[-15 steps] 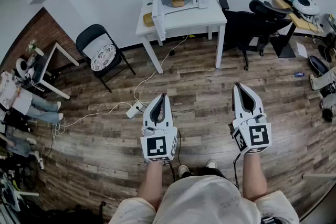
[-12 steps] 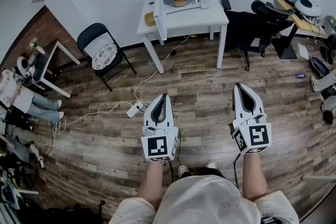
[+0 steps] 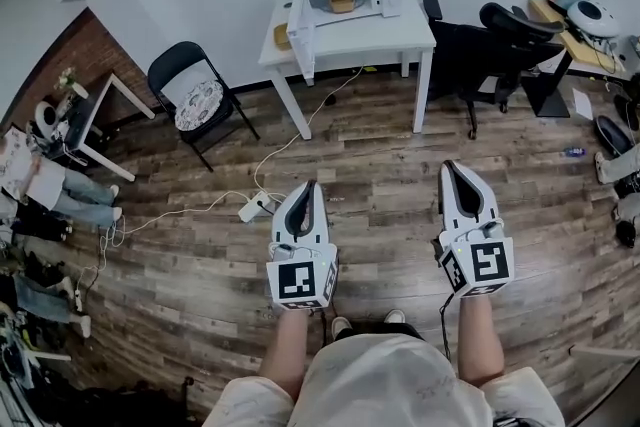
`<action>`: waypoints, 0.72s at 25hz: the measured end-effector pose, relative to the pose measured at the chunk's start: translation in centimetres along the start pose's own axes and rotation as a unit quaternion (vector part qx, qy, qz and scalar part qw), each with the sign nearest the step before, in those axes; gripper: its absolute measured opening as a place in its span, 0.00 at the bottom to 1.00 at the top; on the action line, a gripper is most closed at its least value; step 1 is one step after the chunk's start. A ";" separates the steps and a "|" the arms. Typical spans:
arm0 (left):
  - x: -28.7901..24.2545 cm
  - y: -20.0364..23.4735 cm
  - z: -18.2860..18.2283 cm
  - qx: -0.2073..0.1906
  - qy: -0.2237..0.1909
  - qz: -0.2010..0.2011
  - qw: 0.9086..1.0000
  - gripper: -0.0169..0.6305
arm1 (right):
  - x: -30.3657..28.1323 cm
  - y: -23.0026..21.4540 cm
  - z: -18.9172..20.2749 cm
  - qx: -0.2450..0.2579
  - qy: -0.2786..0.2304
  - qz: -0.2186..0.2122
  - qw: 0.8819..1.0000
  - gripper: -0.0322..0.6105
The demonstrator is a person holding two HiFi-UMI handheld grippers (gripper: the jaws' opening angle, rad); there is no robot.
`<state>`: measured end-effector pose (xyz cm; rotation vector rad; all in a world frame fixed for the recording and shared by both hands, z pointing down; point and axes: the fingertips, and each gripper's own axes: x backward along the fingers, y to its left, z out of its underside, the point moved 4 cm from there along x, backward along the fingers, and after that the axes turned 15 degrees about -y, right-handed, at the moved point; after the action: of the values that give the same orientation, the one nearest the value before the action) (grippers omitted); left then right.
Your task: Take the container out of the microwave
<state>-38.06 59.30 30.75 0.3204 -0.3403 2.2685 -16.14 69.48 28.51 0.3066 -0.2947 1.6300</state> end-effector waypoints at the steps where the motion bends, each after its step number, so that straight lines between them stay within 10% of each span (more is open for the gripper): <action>1: -0.2 -0.5 0.1 -0.002 0.001 0.000 1.000 0.04 | 0.1 -0.5 0.1 -0.001 -0.001 0.001 1.000 0.07; 18: -4.2 -5.2 1.7 -0.009 0.011 0.005 1.000 0.04 | -0.8 -5.3 2.1 -0.029 0.001 -0.020 0.999 0.26</action>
<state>-31.18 59.15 31.66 0.2839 -0.3509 2.2767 -10.78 68.37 30.21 0.2655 -0.3319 1.5792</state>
